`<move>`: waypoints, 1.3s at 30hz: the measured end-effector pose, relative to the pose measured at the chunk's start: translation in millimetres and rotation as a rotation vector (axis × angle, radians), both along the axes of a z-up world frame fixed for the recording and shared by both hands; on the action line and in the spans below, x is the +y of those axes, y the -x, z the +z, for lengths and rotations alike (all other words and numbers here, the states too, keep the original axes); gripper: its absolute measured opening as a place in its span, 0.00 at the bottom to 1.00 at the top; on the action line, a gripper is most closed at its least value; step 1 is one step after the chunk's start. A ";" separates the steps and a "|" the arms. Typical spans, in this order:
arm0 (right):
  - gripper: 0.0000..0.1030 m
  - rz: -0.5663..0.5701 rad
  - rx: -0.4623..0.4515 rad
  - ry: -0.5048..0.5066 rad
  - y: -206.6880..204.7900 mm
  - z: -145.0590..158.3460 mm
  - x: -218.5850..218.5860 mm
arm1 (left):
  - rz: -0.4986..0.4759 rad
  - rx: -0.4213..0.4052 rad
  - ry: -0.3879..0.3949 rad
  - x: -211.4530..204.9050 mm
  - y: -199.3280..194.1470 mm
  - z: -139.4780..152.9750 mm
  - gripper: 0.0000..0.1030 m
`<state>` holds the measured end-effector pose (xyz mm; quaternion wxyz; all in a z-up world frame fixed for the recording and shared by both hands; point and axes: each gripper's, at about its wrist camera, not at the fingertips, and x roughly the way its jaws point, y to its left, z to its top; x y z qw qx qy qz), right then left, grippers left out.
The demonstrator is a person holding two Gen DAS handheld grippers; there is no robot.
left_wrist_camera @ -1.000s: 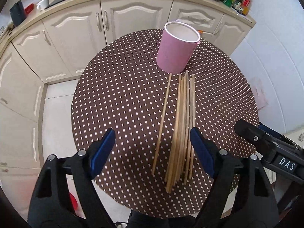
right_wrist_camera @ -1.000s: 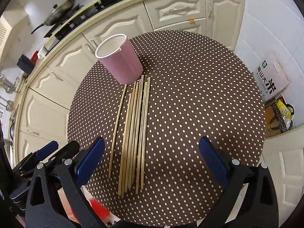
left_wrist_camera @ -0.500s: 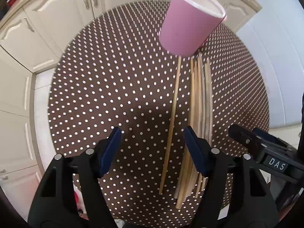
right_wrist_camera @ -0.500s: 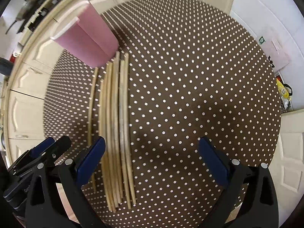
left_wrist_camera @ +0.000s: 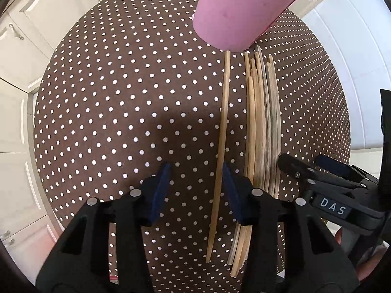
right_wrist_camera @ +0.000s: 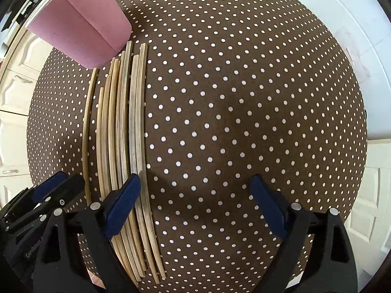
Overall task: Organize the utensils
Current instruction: 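Lower both tools toward the wooden chopsticks beside the pink cup, then close the right tool on one chopstick while the left tool closes on another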
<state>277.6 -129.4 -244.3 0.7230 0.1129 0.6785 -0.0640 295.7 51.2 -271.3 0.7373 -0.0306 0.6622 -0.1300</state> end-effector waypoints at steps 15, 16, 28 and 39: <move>0.79 0.008 0.036 0.083 -35.9 -0.1 28.4 | -0.012 -0.020 -0.066 -38.2 -26.4 -5.0 0.50; 0.77 0.009 0.034 0.081 -38.3 -2.1 23.6 | -0.005 -0.019 -0.073 -40.4 -28.5 -5.5 0.51; 0.31 0.019 -0.025 0.079 -55.5 12.4 -3.9 | -0.009 -0.138 -0.181 -64.3 -26.9 -6.8 0.29; 0.08 -0.068 -0.037 0.000 -56.5 15.6 -46.5 | 0.076 -0.107 -0.103 -55.4 -42.9 -8.3 0.06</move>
